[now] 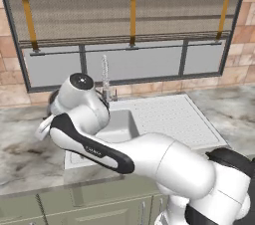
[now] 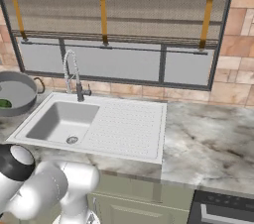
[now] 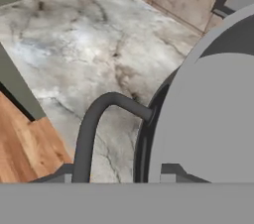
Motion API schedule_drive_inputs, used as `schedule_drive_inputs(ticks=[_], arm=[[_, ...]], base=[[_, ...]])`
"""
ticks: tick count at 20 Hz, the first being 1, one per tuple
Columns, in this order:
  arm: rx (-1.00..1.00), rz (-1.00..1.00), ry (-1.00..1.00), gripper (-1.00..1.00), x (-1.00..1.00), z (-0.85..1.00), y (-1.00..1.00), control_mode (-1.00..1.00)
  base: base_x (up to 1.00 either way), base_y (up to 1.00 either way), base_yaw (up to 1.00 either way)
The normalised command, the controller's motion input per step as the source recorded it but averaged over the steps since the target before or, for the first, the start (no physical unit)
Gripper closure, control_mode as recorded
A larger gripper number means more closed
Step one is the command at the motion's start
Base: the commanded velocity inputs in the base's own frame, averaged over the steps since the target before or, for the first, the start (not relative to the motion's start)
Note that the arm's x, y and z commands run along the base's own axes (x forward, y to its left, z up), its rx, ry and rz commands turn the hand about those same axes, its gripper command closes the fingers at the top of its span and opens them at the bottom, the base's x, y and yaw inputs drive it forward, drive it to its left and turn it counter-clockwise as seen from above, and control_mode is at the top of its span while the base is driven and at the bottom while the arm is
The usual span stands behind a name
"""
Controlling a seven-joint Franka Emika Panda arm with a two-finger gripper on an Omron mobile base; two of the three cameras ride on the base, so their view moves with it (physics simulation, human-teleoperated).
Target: Dump the avocado from the pot into the sink. Then turn on the water and wash the avocado. Then turn off the water and put the avocado back in the pot.
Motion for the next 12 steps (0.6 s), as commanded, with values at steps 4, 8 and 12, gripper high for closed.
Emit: schedule_drive_inputs(ticks=[4, 8, 12], arm=[[0.14, 0.07, 0.00, 1.00, 0.64, 0.00, 0.18, -1.00], [0.12, 0.02, 0.00, 1.00, 0.67, 0.05, 0.00, -1.00], [0.10, 0.00, 0.00, 1.00, 0.63, 0.16, 0.00, -1.00]], base=[[0.00, 0.00, 0.00], [0.00, 0.00, 0.00], [0.00, 0.00, 0.00]])
